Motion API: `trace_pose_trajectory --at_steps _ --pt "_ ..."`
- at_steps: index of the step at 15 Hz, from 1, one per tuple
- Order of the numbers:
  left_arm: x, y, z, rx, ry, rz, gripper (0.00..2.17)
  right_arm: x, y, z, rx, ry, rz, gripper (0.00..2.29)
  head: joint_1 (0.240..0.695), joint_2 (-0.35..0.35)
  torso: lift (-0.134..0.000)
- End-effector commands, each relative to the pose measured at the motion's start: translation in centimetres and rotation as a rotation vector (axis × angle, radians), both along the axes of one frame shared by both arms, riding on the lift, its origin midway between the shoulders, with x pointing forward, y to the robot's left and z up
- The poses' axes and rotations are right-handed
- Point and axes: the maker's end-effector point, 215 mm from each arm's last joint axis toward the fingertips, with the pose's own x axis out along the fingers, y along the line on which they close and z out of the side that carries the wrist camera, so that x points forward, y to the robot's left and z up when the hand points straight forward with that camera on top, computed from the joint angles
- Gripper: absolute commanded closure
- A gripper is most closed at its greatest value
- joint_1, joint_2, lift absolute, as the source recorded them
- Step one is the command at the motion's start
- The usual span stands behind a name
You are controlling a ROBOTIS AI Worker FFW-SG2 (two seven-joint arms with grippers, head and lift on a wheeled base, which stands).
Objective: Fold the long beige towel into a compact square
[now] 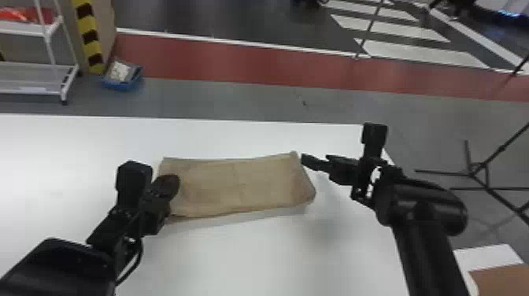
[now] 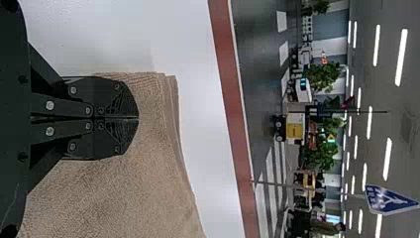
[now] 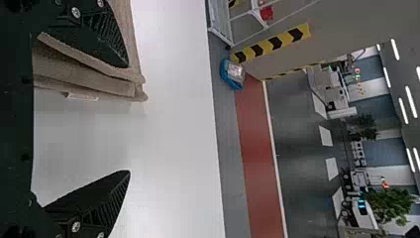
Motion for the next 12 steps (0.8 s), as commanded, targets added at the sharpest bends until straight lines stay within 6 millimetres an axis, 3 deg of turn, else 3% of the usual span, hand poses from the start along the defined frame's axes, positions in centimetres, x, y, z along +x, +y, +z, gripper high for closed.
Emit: trace_pose_trajectory --at_steps 1,5,9,10,12 --pt "0.1 0.1 0.0 0.0 -0.002 0.002 1.88 -0.8 1.0 -1.3 0.022 0.059 0.024 0.22 0.695 -0.254 -0.118" --pt "0.1 0.0 -0.2 0.008 -0.002 -0.001 1.88 -3.1 3.4 -3.0 0.102 0.171 0.091 0.32 0.695 -0.235 -0.118" --pt "0.1 -0.1 -0.3 0.008 -0.001 -0.003 1.88 -3.6 3.5 -3.5 0.095 0.216 0.094 0.4 0.695 -0.229 -0.118" --pt "0.1 -0.1 -0.3 0.011 -0.002 -0.003 1.88 -3.7 3.7 -3.6 0.098 0.227 0.101 0.62 0.695 -0.229 -0.118" --pt "0.0 -0.2 -0.3 0.012 -0.003 -0.006 1.88 -3.7 4.6 -3.2 0.121 0.242 0.122 1.37 0.695 -0.229 -0.118"
